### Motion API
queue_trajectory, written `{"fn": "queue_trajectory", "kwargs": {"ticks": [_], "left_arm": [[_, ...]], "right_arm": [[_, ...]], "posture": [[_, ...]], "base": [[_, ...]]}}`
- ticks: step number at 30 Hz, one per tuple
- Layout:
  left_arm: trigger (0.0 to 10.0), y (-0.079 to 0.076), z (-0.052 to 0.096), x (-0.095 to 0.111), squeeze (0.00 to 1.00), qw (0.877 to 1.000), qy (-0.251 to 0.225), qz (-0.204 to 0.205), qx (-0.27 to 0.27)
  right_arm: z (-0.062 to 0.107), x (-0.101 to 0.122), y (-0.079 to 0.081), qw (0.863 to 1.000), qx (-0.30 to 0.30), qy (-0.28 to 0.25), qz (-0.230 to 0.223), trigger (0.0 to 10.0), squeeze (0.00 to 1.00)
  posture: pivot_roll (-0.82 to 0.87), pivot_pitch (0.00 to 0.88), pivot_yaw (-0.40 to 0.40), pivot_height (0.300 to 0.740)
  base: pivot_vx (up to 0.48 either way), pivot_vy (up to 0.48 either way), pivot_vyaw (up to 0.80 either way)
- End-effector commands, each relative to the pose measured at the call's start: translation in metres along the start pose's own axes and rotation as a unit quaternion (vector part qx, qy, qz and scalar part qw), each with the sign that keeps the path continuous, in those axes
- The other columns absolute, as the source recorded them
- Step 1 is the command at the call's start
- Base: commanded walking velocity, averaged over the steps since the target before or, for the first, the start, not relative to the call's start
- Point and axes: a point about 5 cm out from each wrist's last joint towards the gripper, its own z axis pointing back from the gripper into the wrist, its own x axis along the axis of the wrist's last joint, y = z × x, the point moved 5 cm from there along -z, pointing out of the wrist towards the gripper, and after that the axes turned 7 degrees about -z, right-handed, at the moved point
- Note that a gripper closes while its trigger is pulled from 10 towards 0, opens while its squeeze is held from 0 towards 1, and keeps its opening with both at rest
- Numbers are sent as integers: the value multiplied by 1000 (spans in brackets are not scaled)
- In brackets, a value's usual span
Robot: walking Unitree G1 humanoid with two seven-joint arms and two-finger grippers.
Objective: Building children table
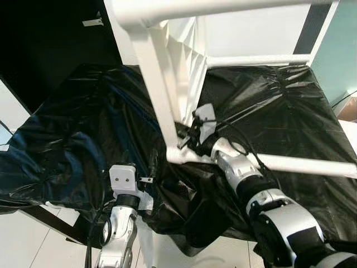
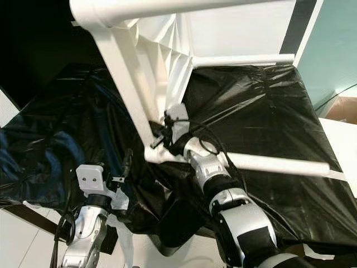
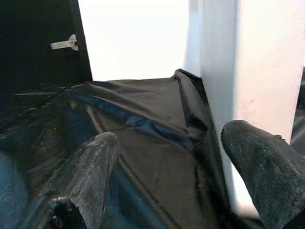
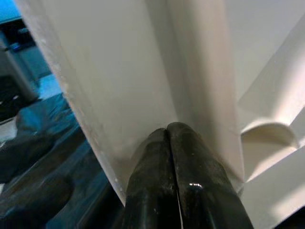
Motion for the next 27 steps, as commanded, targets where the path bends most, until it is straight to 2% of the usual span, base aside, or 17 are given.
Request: {"fn": "queue_trajectory", "kwargs": {"ticks": [1, 9, 11, 12, 13, 14, 18, 19, 22, 26, 27], "left_arm": [[10000, -1, 1, -5, 0, 1000, 11, -6, -9], [10000, -4, 1, -6, 0, 1000, 12, -4, -13], [10000, -3, 0, -6, 0, 1000, 11, -3, -13], [10000, -3, 0, -6, 0, 1000, 11, -3, -13], [10000, -3, -1, -5, 0, 1000, 9, -2, -14], [10000, -3, -1, -5, 0, 1000, 9, -2, -14], [10000, -7, -6, -1, 0, 1000, -1, 1, -24], [10000, -8, -9, 1, 0, 1000, -8, 4, -28], [10000, -9, -11, 4, 0, 999, -14, 6, -32], [10000, -20, -15, 17, 0, 996, -39, 36, -75], [10000, -20, -15, 17, 0, 996, -39, 36, -75]], "right_arm": [[-1, -9, 8, 1000, 12, 11, -14, 10000, 0], [8, -12, 8, 999, -4, -9, -34, 10000, 0], [20, -8, -7, 996, -77, -40, -20, 10000, 0], [20, -8, -7, 996, -77, -40, -20, 10000, 0], [26, -5, -11, 993, -102, -56, -15, 10000, 0], [26, -5, -11, 993, -102, -56, -15, 10000, 0], [43, -1, -8, 988, -131, -88, -6, 10000, 0], [49, 0, -9, 985, -145, -95, -1, 10000, 0], [55, 2, -13, 981, -163, -102, 4, 10000, 0], [74, 7, -38, 960, -251, -112, 44, 10000, 0], [74, 7, -38, 960, -251, -112, 44, 10000, 0]], "posture": [[167, 0, 48, 740], [156, 0, 47, 740], [142, 0, 52, 740], [142, 0, 52, 740], [135, 0, 55, 740], [135, 0, 55, 740], [113, 0, 64, 740], [107, 0, 66, 740], [99, 0, 69, 740], [89, 0, 71, 740], [89, 0, 71, 740]], "base": [[0, 0, 0], [0, 0, 0], [0, 0, 0], [0, 0, 0], [0, 0, 0], [0, 0, 0], [0, 0, 0], [0, 0, 0], [0, 0, 0], [0, 0, 0], [0, 0, 0]]}}
